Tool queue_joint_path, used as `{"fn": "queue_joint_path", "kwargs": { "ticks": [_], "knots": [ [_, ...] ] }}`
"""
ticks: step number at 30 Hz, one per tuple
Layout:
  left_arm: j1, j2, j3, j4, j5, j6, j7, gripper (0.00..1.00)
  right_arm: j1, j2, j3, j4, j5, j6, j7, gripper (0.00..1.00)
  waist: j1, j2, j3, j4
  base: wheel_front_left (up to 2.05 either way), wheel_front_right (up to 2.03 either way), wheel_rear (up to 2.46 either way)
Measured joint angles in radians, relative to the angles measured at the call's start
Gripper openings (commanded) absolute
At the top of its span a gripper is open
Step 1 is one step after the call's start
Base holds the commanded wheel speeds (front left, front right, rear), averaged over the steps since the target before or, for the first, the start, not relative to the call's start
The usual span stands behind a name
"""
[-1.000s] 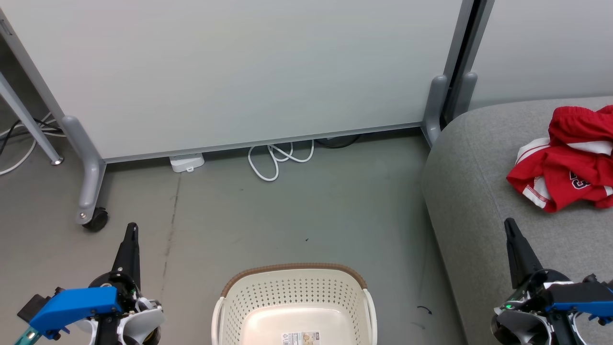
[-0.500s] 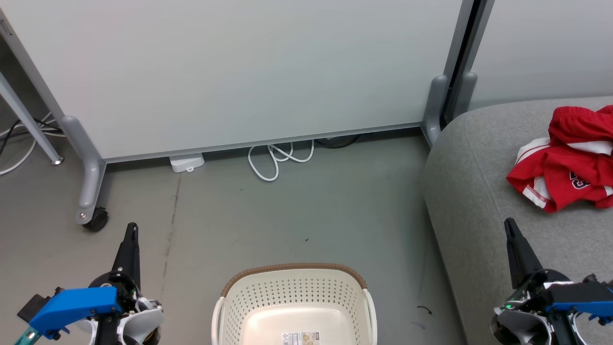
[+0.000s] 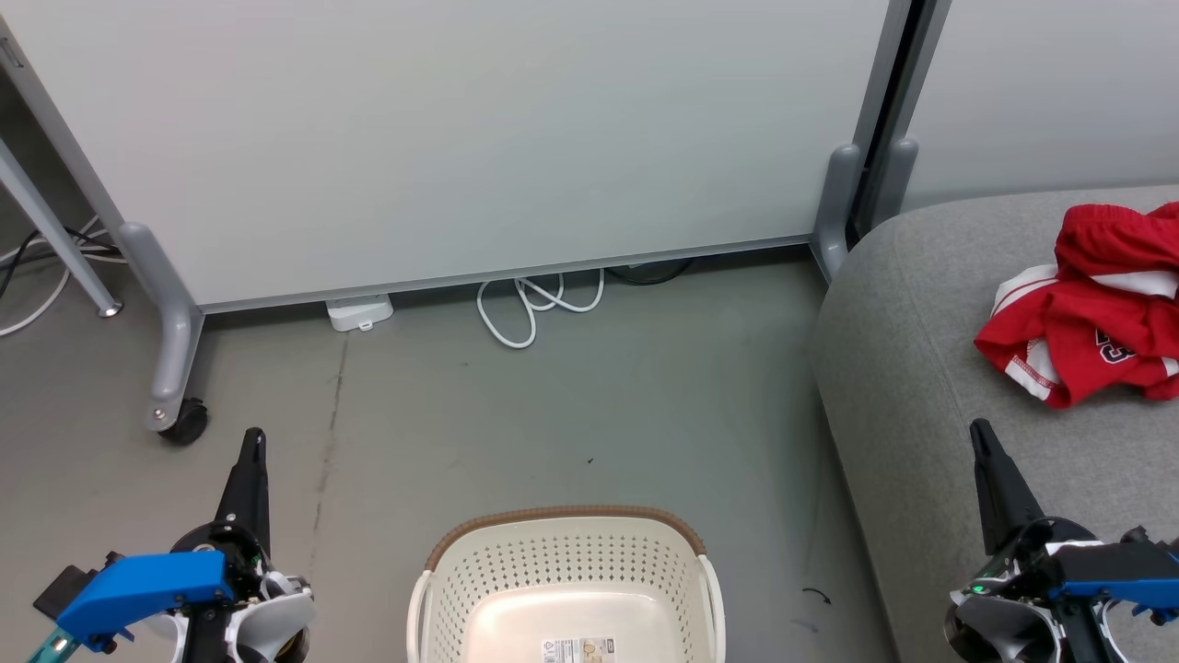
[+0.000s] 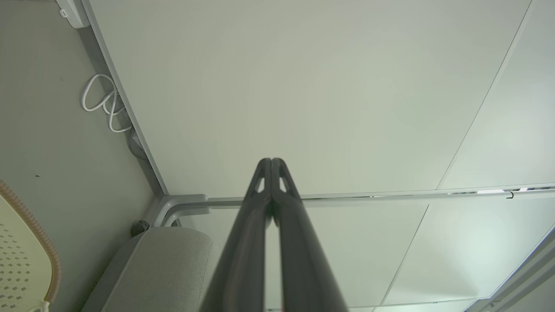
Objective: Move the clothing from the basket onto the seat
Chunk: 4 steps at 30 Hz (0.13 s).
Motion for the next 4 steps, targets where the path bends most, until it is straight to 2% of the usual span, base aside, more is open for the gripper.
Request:
{"fn": "queue_joint_path", "kwargs": {
  "ticks": [4],
  "knots": [
    [0.0,0.0,0.0,0.0,0.0,0.0,0.0,0.0,0.0,0.0,0.0,0.0,0.0,0.0,0.0,0.0,0.0,0.0,0.0,0.0,0.0,0.0,0.0]
  ]
}}
